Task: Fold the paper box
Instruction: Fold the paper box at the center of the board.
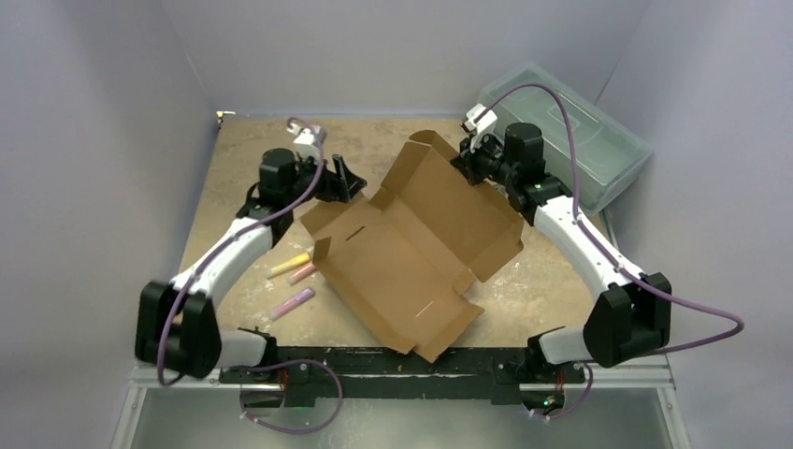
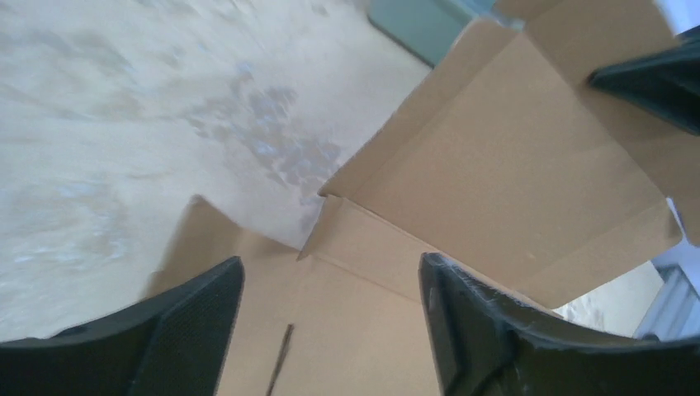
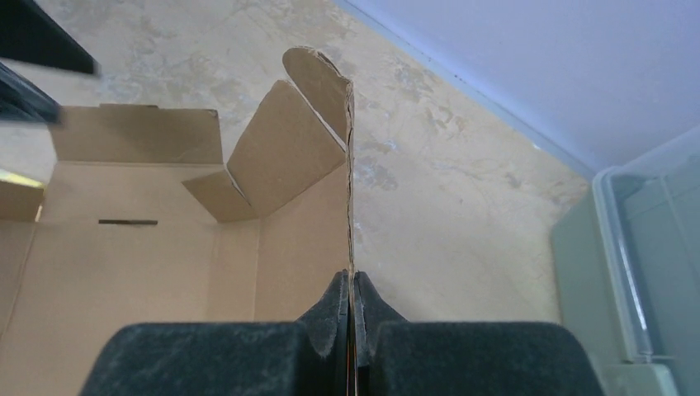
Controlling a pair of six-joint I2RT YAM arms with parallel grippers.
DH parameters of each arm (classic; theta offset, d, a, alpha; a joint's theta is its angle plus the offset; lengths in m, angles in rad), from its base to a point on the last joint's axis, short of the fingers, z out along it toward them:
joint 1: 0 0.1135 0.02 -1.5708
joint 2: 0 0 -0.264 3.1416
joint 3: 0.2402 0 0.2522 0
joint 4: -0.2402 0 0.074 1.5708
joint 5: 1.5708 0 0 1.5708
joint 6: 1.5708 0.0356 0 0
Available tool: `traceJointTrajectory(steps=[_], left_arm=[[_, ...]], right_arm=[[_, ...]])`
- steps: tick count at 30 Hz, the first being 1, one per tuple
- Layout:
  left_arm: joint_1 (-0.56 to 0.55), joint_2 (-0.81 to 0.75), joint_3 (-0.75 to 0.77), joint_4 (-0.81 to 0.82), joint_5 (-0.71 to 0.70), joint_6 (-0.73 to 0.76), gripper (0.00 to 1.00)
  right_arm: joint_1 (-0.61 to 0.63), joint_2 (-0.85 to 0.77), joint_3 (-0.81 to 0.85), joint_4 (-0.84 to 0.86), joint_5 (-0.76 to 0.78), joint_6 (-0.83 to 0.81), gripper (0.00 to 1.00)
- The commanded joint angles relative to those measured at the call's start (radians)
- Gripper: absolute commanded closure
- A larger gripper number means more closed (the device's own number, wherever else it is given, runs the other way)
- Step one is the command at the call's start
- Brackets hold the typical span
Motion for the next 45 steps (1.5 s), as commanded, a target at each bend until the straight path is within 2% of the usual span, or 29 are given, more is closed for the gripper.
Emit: traceJointTrajectory(steps=[1,2,3,9,14,17,20,24,29,35,39,45], left_arm=[[0.018,-0.252,-0.101,-0.068,-0.298,-0.075,0.09],[0.018,-0.302,-0.140,-0.096,-0.364,-0.112,0.02],[0.019,-0.349,-0.176,-0.131,-0.400,-0.127,0.01],[0.019,-0.541,-0.377,-0.198,-0.323,-0.266,0.03],[0.019,-0.650,-0.445,-0.306,-0.322,-0.366,0.06],[0.019,-0.681,-0.448,-0.316,-0.340,-0.339,0.05],[0.019,-0.607,-0.409,-0.244,-0.338,-0.225,0.04],[0.019,-0.371,-0.281,-0.163,-0.261,-0.097,0.05],[0.019,-0.157,-0.189,-0.134,-0.187,-0.001,0.05],[0.019,-0.026,-0.183,-0.054,-0.141,0.022,0.06],[0.019,0.066,-0.167,-0.014,-0.108,0.003,0.10],[0.019,0.146,-0.133,0.016,-0.063,-0.034,0.25]], right_arm=[[0.000,0.008,0.058,-0.063,0.005,-0.146,1.00],[0.000,0.009,0.061,-0.070,0.006,-0.156,1.00],[0.000,0.010,0.064,-0.077,0.007,-0.168,1.00],[0.000,0.017,0.084,-0.129,-0.016,-0.241,1.00],[0.001,-0.001,0.085,-0.143,-0.034,-0.266,1.00],[0.001,-0.012,0.095,-0.150,-0.049,-0.290,1.00],[0.001,-0.014,0.120,-0.166,-0.060,-0.313,1.00],[0.001,-0.014,0.143,-0.188,-0.048,-0.355,1.00],[0.001,-0.033,0.130,-0.151,-0.002,-0.376,1.00],[0.000,-0.072,0.087,-0.122,-0.004,-0.379,1.00],[0.000,-0.080,0.070,-0.116,-0.005,-0.379,1.00],[0.000,-0.078,0.063,-0.115,-0.014,-0.380,1.00]])
